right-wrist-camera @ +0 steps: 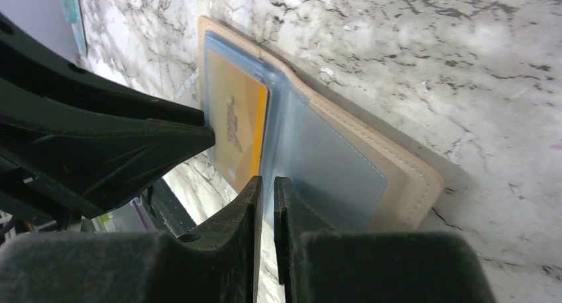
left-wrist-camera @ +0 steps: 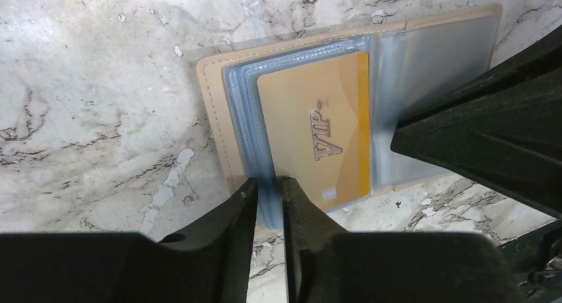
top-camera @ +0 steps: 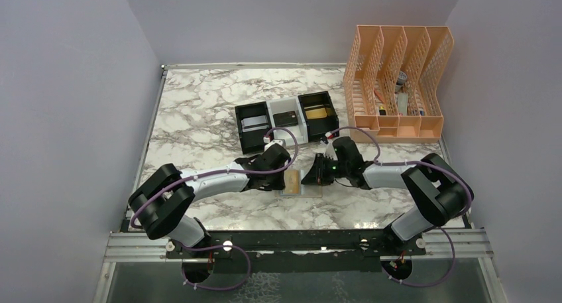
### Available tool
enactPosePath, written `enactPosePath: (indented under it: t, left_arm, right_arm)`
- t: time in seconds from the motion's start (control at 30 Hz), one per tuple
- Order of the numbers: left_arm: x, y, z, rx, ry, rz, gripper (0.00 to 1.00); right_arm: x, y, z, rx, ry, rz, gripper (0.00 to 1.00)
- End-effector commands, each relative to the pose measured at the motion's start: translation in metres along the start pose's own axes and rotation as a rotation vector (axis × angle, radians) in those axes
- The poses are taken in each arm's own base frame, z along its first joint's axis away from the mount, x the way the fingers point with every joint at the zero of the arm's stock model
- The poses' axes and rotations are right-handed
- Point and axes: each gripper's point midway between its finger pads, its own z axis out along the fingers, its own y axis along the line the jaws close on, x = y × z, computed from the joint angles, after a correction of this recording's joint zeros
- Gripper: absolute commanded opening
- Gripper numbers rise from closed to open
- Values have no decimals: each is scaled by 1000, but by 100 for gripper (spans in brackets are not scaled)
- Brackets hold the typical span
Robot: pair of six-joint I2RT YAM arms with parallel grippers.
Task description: Take the credit cards out of the card holder
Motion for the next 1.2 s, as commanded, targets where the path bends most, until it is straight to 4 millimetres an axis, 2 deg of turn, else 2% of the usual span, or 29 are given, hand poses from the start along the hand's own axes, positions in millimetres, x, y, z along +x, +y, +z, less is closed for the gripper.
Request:
enactPosePath:
  t: [0.0,0.13,0.33,0.53,0.7,0.93,1.0,1.17]
  left_arm:
    - [-1,0,-7,-12,-2,23,28]
    - [-19,-18,-21,45,-51,13,37]
    - [-24,-25,-17,60,-53,20,37]
    - [-6,-22,0,66,11,18,26]
    - [18,-4,12,15,75,-2,20]
    - [29,7,13,-10,92,-18,18]
    - [30,8,13,-12,92,-20,18]
    - [29,8,11,-6,85,-20,17]
  right_arm:
    - [1,12,1,-71,5,-12,15]
    - [-3,20,2,-72,-4,-30,16]
    - [-4,24,4,-78,-1,-34,17]
    - [1,24,9,-93,17,-9,18]
    - [5,17,15,-66,27,31,23]
    - [18,12,26,-28,30,59,24]
    - [17,13,27,-38,12,66,22]
    - [10,7,24,8,-34,62,2]
